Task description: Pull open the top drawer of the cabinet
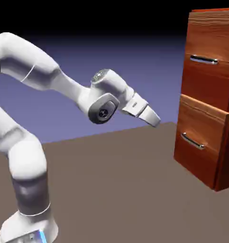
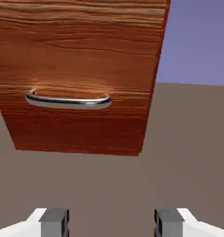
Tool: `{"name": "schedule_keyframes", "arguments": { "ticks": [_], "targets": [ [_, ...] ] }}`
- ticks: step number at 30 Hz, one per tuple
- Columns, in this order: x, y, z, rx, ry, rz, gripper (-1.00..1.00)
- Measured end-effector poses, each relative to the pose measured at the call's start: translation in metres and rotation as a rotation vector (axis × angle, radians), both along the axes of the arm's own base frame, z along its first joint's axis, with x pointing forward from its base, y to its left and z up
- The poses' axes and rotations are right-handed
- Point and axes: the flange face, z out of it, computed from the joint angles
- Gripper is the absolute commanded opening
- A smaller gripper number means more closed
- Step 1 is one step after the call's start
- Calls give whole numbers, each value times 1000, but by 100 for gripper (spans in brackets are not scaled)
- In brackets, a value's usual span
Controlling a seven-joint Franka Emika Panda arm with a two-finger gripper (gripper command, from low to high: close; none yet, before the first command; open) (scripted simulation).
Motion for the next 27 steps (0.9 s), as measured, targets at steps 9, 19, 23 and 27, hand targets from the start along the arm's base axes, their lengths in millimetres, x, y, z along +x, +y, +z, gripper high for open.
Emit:
{"name": "schedule_keyframes", "arguments": {
  "ticks": [9,19,23,27],
  "targets": [
    [28,7,75,-304,-207,53,0],
    [63,35,129,-645,-354,143,0],
    [79,48,140,-773,-394,189,0],
    [98,61,147,-894,-426,239,0]
  ]
}}
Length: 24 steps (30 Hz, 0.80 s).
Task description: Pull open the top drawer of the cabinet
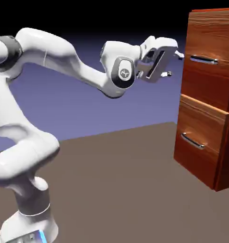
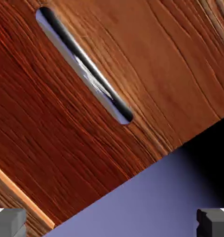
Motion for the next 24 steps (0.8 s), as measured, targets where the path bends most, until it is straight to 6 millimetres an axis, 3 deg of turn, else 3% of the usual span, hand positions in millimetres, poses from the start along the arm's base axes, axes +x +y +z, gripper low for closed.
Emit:
{"name": "schedule_keyframes", "arguments": {
  "ticks": [13,24],
  "targets": [
    [66,29,-5,-349,-56,134,0],
    [117,31,-22,-560,-109,251,0]
  ]
}}
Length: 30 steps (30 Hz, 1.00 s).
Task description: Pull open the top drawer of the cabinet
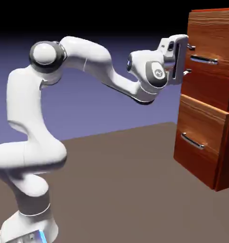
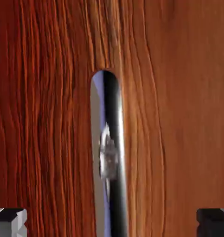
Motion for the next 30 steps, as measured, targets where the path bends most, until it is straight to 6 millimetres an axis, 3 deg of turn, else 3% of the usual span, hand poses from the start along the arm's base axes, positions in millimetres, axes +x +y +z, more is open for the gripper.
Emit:
{"name": "schedule_keyframes", "arguments": {
  "ticks": [8,9,11,30],
  "targets": [
    [47,1,0,-1,0,0,0],
    [50,0,0,0,0,0,-100],
    [50,0,0,0,0,0,-100],
    [-72,0,0,0,1,0,-100]
  ]
}}
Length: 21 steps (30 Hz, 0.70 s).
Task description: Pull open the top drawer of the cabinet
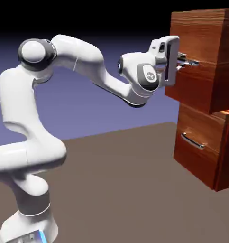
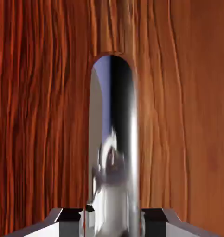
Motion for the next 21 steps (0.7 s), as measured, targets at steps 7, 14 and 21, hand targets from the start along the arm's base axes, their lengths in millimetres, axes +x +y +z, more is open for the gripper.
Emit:
{"name": "schedule_keyframes", "arguments": {
  "ticks": [7,14,21],
  "targets": [
    [-51,0,0,0,0,0,-100],
    [-115,0,0,0,0,0,-100],
    [-160,0,0,-3,0,-1,100]
  ]
}}
